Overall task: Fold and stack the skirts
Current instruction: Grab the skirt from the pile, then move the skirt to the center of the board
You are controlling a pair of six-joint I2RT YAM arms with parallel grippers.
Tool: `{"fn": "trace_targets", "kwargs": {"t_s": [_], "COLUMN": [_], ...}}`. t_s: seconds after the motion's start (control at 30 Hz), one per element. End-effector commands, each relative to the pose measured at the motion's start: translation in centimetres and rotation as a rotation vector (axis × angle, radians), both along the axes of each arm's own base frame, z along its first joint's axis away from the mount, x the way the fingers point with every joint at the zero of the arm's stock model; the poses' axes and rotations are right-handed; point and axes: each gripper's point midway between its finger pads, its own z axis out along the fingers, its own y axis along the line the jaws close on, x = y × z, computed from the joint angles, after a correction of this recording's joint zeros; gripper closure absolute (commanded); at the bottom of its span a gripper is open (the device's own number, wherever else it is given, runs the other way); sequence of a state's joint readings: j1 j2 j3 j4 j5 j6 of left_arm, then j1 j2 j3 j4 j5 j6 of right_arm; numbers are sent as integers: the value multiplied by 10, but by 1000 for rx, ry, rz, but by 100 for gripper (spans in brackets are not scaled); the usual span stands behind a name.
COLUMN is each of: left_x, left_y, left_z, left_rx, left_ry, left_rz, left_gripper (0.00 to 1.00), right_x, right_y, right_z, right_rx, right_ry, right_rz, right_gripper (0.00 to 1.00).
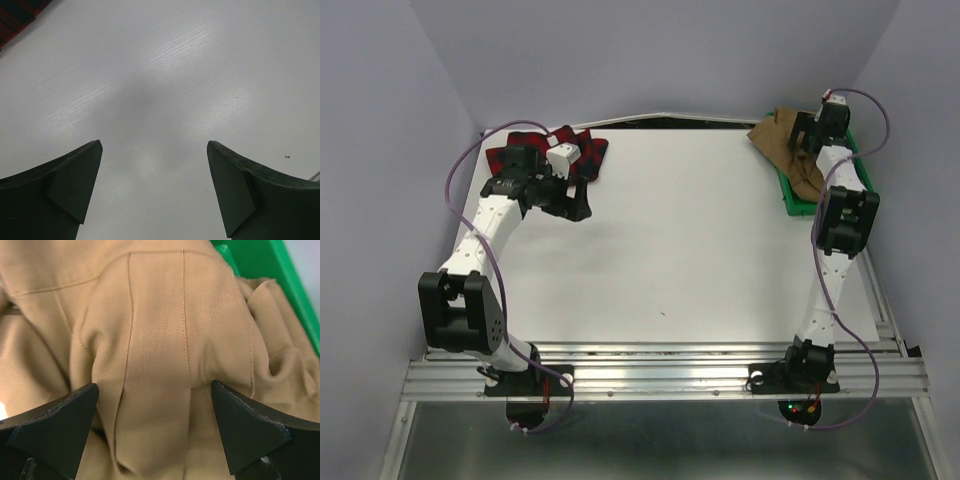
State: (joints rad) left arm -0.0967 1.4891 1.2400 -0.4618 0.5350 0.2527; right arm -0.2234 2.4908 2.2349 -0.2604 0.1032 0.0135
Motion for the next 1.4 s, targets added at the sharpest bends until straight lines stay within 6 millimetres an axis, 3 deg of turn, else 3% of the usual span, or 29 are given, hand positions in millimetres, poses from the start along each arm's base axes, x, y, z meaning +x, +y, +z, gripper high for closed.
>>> {"fn": "trace_targets", "kwargs": {"t_s": [0.0, 0.07, 0.17, 0.23, 0.27, 0.3, 0.37, 0.4, 0.5, 0.53, 0.7, 0.73, 0.8, 0.87, 0.97, 1.0, 1.03, 1.17, 1.27, 1.3, 1.37], "left_x": [4, 10, 15, 17, 17, 17, 19, 21, 21, 21, 29, 30, 33, 36, 36, 34, 32, 25, 20, 16, 12], "left_y": [4, 3, 1, 1, 1, 1, 1, 2, 1, 0, 19, 18, 30, 33, 37, 38, 38, 42, 46, 46, 47], "left_z": [8, 19, 35, 42, 44, 45, 46, 48, 51, 56, 68, 72, 78, 86, 97, 101, 104, 115, 121, 121, 118], "left_rx": [25, 23, 9, 9, 8, 9, 4, -1, -43, -62, -99, -101, -109, -121, -144, -150, -161, -170, -148, -139, -115], "left_ry": [39, 34, 3, -18, -24, -30, -34, -33, -17, -24, -53, -63, -81, -104, -131, -141, -148, -198, -239, -242, -246], "left_rz": [24, 26, 24, 28, 28, 26, 33, 39, 34, 28, 85, 85, 113, 118, 121, 125, 116, 115, 108, 102, 88], "left_gripper": [1, 1, 1, 1, 1, 1, 1, 1, 1, 1, 1, 1, 1, 1, 1, 1, 1, 1, 1, 1, 1], "right_x": [17, 17, 14, 12, 9, 8, 5, 1, -9, -18, -58, -71, -84, -103, -126, -139, -151, -196, -215, -218, -228], "right_y": [-20, -24, -29, -21, -24, -19, -3, 4, 32, 41, 88, 106, 124, 156, 208, 224, 252, 317, 343, 356, 364], "right_z": [22, 11, 1, 12, 37, 49, 80, 116, 179, 215, 319, 340, 360, 379, 386, 396, 392, 404, 390, 364, 342], "right_rx": [-9, 4, 30, 91, 95, 94, 115, 110, 159, 168, 198, 214, 219, 229, 268, 274, 324, 348, 322, 357, 351], "right_ry": [-116, -102, -89, -115, -152, -165, -204, -255, -351, -407, -577, -608, -641, -664, -651, -659, -632, -633, -607, -535, -491], "right_rz": [-31, -24, -3, 47, 59, 87, 166, 201, 320, 345, 551, 611, 672, 779, 945, 992, 1072, 1247, 1310, 1319, 1327], "right_gripper": [2, 8, 35, 60, 64, 74, 80, 87, 98, 99, 99, 99, 99, 99, 99, 99, 99, 99, 99, 99, 99]}}
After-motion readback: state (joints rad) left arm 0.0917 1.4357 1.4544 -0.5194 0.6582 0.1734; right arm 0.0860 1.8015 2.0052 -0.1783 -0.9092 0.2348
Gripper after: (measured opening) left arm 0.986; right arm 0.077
